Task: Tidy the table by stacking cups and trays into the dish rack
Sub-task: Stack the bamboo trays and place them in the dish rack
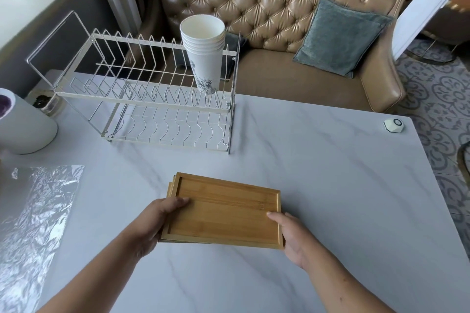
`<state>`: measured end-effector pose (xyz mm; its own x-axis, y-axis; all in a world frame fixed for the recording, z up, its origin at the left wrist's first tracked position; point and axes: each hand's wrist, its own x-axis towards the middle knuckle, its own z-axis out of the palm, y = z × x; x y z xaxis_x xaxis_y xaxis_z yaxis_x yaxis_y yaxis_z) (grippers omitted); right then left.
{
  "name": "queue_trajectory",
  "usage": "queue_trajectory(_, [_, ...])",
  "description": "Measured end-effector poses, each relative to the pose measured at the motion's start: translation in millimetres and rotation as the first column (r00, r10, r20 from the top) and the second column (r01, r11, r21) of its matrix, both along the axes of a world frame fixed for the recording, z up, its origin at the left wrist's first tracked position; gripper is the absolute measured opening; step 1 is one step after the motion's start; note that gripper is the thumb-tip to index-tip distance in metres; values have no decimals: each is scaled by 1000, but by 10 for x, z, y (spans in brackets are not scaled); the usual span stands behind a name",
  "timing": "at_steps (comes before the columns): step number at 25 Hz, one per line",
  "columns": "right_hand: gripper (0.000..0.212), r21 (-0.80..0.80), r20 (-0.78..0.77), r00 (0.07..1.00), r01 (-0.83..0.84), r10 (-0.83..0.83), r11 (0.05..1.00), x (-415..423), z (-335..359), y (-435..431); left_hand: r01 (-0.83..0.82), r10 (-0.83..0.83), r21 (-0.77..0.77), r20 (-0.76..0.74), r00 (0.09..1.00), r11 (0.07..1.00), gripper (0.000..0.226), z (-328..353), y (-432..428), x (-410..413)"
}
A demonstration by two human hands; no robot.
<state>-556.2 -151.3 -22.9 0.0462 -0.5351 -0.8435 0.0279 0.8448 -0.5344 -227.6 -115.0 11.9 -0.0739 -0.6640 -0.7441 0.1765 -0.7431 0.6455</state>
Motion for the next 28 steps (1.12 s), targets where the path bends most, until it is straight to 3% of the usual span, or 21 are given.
queue_trajectory(5, [44, 33, 55, 986, -158, 156, 987, -234, 119, -27, 49, -53, -41, -94, 994, 998, 57, 11, 21, 31])
queue_trajectory(9, [64, -155, 76, 908, -398, 413, 904, -516, 350, -150, 200, -220, -112, -216, 951, 973, 54, 27, -4, 168])
queue_trajectory(12, [74, -287, -31, 819, -557, 574, 779, -691, 556, -257, 446, -466, -205, -56, 883, 871, 66, 80, -55, 160])
queue_trajectory(15, [96, -255, -364, 701, -709, 613, 658, -777, 636, -251, 502, -442, -177, 291, 848, 847, 90, 69, -36, 25])
queue_trajectory(18, [101, -250, -609, 562, -806, 560, 537, -799, 585, -103, 577, -410, -204, 524, 747, 791, 90, 30, 19, -68])
queue_trajectory(23, [109, -225, -761, 457, -851, 460, 474, -831, 378, 54, 659, -361, -176, 720, 593, 731, 86, -50, 95, -178])
queue_trajectory(28, [112, -171, -801, 406, -859, 440, 482, -836, 247, 98, 668, -359, -142, 752, 552, 730, 80, -146, 137, -260])
